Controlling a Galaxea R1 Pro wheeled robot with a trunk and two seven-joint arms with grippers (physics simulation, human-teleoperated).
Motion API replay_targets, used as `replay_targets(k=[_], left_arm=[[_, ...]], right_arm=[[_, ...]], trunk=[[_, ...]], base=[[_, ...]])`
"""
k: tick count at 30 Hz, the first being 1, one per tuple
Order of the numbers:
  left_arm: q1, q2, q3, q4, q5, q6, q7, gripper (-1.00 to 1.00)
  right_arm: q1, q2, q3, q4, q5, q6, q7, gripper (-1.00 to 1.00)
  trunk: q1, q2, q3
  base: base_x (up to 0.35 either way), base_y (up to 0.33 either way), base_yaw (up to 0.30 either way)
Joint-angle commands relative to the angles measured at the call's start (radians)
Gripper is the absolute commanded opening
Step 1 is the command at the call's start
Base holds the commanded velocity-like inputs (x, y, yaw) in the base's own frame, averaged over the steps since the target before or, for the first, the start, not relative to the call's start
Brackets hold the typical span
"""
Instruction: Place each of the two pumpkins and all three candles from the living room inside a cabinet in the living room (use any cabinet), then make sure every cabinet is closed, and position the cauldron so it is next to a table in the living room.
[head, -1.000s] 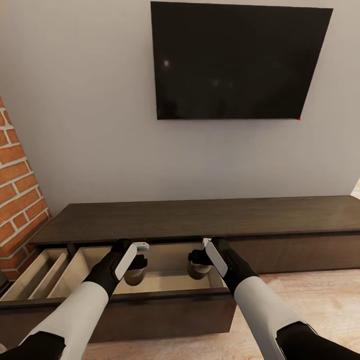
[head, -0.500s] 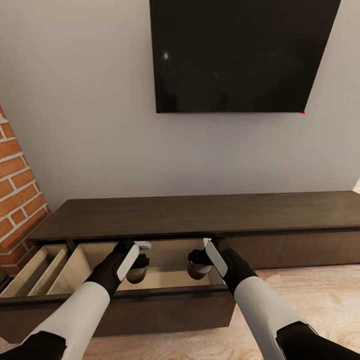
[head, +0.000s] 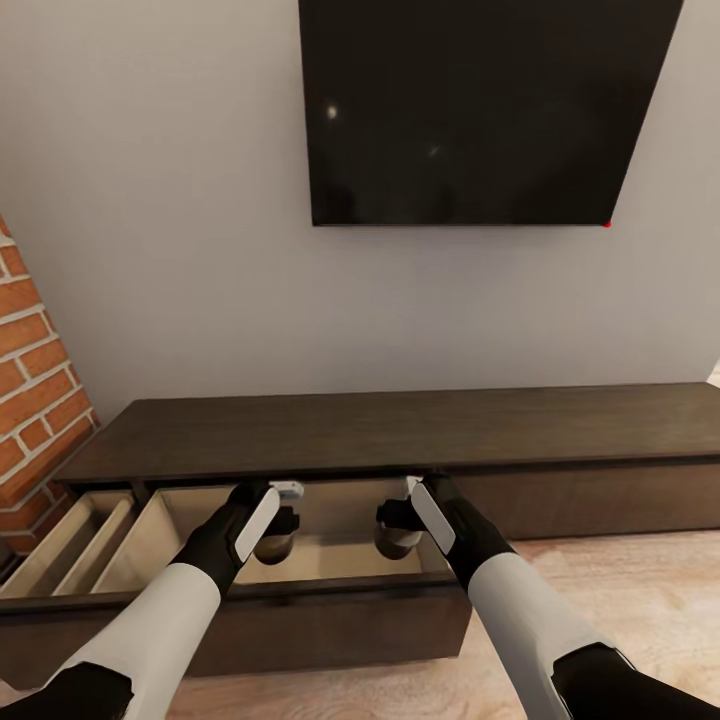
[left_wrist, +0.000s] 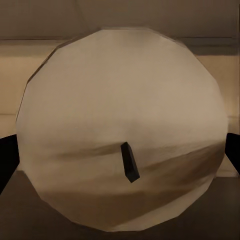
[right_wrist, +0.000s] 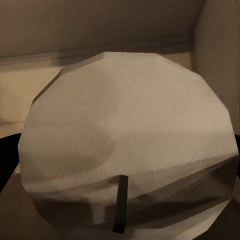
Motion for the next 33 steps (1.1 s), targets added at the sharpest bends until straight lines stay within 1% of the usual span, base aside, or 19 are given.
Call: replay_targets(k=[1,33], left_arm=[[-0.001,0.001,-0.003,-0.003,0.01,0.002,0.01,-1.0],[0.001,0.001,-0.003,-0.012,0.01,0.003,0.011,-1.0]], right_arm=[[-0.001,0.0,0.002,-0.001,-0.009,0.002,-0.009,-1.0],[-0.001,0.0,0.002,-0.001,-0.009,0.002,-0.009,-1.0]], trunk=[[0.0,0.0,-0.001],[0.0,0.0,-0.001]], base=[[0.155,0.0,0.0],[0.082,0.0,0.0]])
